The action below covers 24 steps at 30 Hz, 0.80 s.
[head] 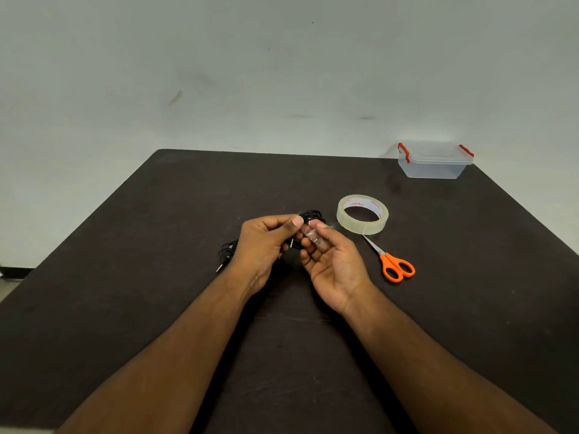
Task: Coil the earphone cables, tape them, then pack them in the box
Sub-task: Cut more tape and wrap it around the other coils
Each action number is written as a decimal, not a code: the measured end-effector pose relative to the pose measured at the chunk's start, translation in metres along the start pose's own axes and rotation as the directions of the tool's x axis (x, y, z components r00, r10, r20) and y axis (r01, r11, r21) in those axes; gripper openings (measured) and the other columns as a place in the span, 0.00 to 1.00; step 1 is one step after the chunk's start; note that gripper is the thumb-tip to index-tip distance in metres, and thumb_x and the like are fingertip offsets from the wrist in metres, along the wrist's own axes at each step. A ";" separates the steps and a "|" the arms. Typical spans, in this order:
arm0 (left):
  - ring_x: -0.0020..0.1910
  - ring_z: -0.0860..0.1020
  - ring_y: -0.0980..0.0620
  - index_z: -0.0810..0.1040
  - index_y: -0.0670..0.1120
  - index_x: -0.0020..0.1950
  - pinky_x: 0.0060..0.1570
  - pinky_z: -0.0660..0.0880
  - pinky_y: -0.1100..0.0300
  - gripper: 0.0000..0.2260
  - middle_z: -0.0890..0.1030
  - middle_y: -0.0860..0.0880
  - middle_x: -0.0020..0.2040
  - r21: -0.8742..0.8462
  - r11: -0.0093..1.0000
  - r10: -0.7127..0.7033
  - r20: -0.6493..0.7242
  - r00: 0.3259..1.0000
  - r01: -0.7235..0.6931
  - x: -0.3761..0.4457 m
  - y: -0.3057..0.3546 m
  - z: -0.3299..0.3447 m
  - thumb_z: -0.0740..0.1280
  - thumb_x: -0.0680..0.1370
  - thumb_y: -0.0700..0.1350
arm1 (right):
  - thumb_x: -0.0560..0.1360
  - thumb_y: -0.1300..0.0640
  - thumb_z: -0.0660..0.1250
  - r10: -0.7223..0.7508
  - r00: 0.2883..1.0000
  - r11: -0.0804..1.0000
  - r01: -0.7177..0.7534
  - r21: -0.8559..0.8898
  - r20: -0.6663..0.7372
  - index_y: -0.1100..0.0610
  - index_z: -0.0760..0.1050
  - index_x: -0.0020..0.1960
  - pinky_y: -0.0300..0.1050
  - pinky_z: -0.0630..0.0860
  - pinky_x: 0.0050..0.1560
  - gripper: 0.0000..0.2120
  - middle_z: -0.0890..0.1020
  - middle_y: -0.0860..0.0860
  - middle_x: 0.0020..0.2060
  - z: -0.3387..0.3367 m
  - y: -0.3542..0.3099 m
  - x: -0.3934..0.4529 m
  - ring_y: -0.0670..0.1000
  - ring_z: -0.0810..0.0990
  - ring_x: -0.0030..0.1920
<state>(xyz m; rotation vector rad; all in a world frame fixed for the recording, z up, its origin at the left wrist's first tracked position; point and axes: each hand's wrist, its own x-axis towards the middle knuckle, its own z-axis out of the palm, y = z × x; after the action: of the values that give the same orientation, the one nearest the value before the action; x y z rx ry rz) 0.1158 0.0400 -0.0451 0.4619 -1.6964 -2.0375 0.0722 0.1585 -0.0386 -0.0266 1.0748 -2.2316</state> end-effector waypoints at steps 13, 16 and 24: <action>0.38 0.79 0.40 0.78 0.36 0.62 0.36 0.78 0.45 0.18 0.81 0.39 0.45 0.735 0.127 0.627 0.460 0.628 -0.666 -0.006 0.008 -0.004 0.62 0.73 0.30 | 0.77 0.57 0.64 0.053 0.998 0.999 -0.053 0.007 0.019 0.57 0.81 0.48 0.42 0.80 0.42 0.08 0.86 0.52 0.43 -0.002 -0.010 -0.002 0.48 0.85 0.42; 0.36 0.78 0.40 0.77 0.37 0.64 0.34 0.77 0.46 0.20 0.81 0.40 0.46 0.766 -0.018 0.565 0.538 0.625 -0.643 -0.008 0.008 -0.006 0.67 0.72 0.29 | 0.78 0.57 0.64 0.066 0.998 0.998 -0.066 0.020 0.007 0.56 0.81 0.50 0.42 0.80 0.43 0.08 0.86 0.52 0.46 -0.002 -0.014 -0.002 0.48 0.86 0.44; 0.41 0.78 0.41 0.71 0.39 0.70 0.35 0.67 0.53 0.21 0.80 0.41 0.49 0.828 -0.122 0.496 0.528 0.689 -0.547 -0.007 0.000 -0.002 0.64 0.77 0.37 | 0.78 0.51 0.63 0.130 0.991 0.992 -0.130 -0.011 0.020 0.57 0.78 0.58 0.45 0.79 0.51 0.14 0.85 0.53 0.51 -0.003 -0.013 -0.004 0.49 0.84 0.50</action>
<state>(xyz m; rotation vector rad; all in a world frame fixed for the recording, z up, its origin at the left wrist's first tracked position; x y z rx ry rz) 0.1226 0.0415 -0.0453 -0.0096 -2.4912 -0.0327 0.0673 0.1684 -0.0304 0.0156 1.0455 -2.1057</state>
